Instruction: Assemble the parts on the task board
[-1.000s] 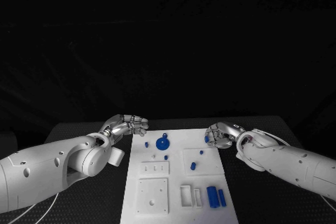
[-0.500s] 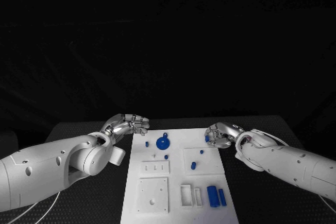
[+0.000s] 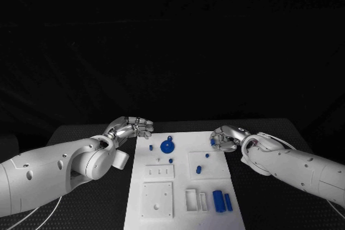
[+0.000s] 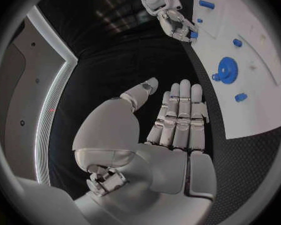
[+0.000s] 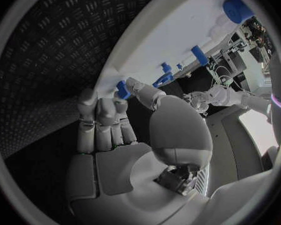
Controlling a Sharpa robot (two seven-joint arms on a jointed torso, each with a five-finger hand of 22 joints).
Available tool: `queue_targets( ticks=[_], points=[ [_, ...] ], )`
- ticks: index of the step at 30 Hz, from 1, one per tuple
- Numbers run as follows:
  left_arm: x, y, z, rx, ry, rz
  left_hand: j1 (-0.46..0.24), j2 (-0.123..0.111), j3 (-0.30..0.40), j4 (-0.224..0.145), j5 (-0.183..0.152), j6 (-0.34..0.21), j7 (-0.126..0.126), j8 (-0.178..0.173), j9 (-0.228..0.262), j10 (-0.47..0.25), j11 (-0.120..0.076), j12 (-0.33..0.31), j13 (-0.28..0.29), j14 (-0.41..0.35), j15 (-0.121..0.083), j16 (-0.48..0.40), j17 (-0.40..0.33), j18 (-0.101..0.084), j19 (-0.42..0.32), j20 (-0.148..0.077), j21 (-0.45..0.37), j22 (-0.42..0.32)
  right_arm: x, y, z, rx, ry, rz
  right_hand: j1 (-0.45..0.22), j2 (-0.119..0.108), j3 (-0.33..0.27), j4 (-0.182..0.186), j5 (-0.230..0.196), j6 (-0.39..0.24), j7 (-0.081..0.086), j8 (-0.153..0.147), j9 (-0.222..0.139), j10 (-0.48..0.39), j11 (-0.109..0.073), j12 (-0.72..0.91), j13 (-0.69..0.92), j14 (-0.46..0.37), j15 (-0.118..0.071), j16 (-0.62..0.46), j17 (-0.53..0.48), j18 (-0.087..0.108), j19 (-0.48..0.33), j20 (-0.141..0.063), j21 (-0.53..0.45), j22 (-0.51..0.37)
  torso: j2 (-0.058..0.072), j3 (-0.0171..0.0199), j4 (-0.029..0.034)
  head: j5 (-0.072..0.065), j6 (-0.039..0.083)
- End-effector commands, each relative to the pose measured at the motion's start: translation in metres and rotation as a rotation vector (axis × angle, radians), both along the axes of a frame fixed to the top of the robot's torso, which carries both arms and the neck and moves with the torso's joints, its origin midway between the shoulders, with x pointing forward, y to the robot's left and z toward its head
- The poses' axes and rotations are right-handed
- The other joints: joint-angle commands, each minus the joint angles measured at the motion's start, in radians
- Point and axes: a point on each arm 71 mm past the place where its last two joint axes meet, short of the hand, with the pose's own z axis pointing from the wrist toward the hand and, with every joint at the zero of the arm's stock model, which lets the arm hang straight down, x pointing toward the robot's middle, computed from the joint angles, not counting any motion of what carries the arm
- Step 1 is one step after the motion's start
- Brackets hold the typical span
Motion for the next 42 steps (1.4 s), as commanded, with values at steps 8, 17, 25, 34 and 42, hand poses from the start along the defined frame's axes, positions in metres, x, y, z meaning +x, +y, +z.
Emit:
queue_targets(
  ticks=[8, 17, 25, 34, 42],
  points=[
    [0.0, -0.002, 0.001, -0.012, -0.003, -0.017, -0.013, 0.0, 0.004, -0.002, 0.003, -0.002, -0.001, -0.003, 0.001, 0.006, 0.003, -0.005, 0.0, 0.002, 0.004, -0.007, 0.002, 0.018, -0.009, -0.001, 0.005, 0.021, 0.0, 0.002, -0.001, -0.008, 0.005, 0.013, -0.007, 0.045, 0.002, -0.028, -0.006, 0.07, -0.013, 0.04, 0.02, 0.006, -0.026, 0.002, -0.006, 0.0, -0.026, -0.005, 0.004, 0.053, -0.007, -0.005, 0.011, 0.019, 0.0, 0.0004, 0.0, 0.001, 0.0],
    [-0.001, -0.002, 0.001, -0.012, -0.003, -0.017, -0.013, 0.0, 0.004, -0.002, 0.003, -0.002, 0.0, -0.004, 0.001, 0.006, 0.003, -0.005, 0.0, 0.002, 0.004, -0.008, 0.002, 0.018, -0.009, -0.001, 0.005, 0.021, 0.0, 0.003, 0.0, -0.007, -0.004, 0.005, -0.015, 0.067, 0.005, -0.042, -0.006, 0.109, -0.028, 0.063, 0.038, 0.01, -0.04, 0.0, -0.01, 0.0, -0.04, -0.007, 0.006, 0.053, -0.009, -0.004, 0.014, 0.019, 0.0, 0.0003, -0.0009, 0.001, -0.002],
    [-0.001, -0.003, 0.0, -0.008, 0.007, -0.025, -0.011, 0.003, 0.005, -0.002, 0.004, 0.001, -0.002, -0.002, 0.002, 0.01, 0.002, -0.004, 0.001, 0.003, 0.003, -0.008, 0.004, 0.018, -0.009, -0.001, 0.005, 0.021, -0.001, 0.003, 0.001, 0.007, -0.023, -0.012, -0.015, 0.08, 0.015, -0.048, -0.006, 0.122, -0.034, 0.07, 0.045, 0.015, -0.046, -0.001, -0.011, 0.001, -0.045, -0.007, 0.007, 0.053, -0.009, -0.004, 0.015, 0.018, -0.001, 0.0001, 0.0, 0.0, -0.001],
    [-0.006, -0.011, -0.007, 0.133, 0.074, -0.127, -0.069, 0.005, -0.036, 0.028, -0.022, 0.062, -0.031, 0.022, 0.016, 0.1, -0.04, 0.034, 0.026, 0.086, -0.035, 0.043, 0.049, 0.029, 0.054, -0.034, 0.064, 0.025, -0.002, 0.022, 0.022, 0.025, -0.036, -0.014, -0.013, 0.079, 0.043, -0.05, -0.005, 0.132, -0.037, 0.074, 0.052, 0.02, -0.05, -0.002, -0.012, 0.003, -0.048, -0.007, 0.009, 0.053, -0.006, -0.005, 0.017, 0.017, -0.004, -0.0004, -0.004, 0.002, 0.006],
    [-0.002, -0.023, -0.008, 0.228, 0.133, -0.144, -0.135, -0.018, -0.065, 0.081, -0.051, 0.109, -0.049, 0.021, 0.015, 0.188, -0.084, 0.072, 0.079, 0.149, -0.083, 0.132, 0.121, 0.028, 0.108, -0.082, 0.156, 0.026, -0.008, 0.058, 0.047, -0.062, -0.054, 0.018, -0.016, 0.075, 0.045, -0.055, -0.005, 0.138, -0.039, 0.077, 0.055, 0.022, -0.051, -0.002, -0.012, 0.004, -0.05, -0.007, 0.01, 0.053, -0.004, -0.005, 0.018, 0.017, -0.019, -0.0006, -0.0114, 0.011, 0.011]
  ],
)
